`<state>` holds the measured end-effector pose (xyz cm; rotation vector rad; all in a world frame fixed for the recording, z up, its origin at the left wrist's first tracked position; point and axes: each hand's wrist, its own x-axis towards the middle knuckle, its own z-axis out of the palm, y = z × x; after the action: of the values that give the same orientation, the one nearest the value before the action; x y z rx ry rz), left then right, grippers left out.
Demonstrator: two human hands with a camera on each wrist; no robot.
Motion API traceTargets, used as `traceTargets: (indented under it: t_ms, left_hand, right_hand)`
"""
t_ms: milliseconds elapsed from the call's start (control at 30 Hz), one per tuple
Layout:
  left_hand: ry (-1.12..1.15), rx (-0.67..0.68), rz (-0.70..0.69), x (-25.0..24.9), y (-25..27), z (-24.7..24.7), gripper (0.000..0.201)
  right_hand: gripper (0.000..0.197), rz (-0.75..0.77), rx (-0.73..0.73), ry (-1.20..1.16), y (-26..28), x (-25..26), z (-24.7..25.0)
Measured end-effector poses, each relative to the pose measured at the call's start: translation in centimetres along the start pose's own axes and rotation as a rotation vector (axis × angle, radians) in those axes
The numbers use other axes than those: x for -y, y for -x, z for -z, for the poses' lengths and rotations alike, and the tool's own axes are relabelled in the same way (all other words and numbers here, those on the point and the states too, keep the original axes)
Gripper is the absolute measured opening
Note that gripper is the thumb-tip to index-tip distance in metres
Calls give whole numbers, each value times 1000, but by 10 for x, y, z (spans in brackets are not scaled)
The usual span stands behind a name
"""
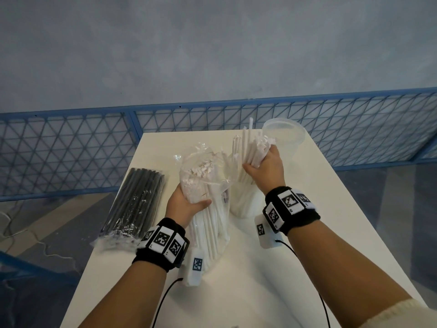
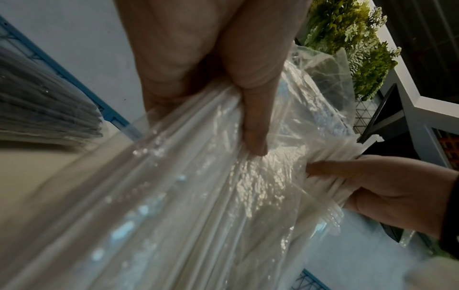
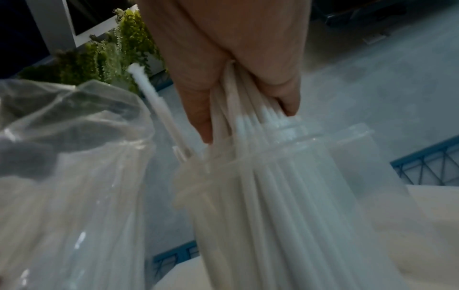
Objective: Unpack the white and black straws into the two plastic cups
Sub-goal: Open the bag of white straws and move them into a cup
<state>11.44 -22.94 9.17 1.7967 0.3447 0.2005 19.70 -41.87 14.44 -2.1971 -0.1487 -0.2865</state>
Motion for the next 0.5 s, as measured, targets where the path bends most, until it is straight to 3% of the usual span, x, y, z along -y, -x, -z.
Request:
traceTargets:
  t_ms: [167,333,400,500]
  left_hand:
    - [-5,6,20,3,-3,1,62]
    - [1,9,18,3,-3,1,63]
    - [20,14,15,3,-4,2,63]
    - [39,20,12,6,-6,2,62]
  right_hand:
    - [32,44,-25,-43,-11,22,8]
    - [48,3,65,26,-22,23,14]
    - [45,42,-60,-62,-17,28,19]
    - [18,262,-396,-333,5,48,25]
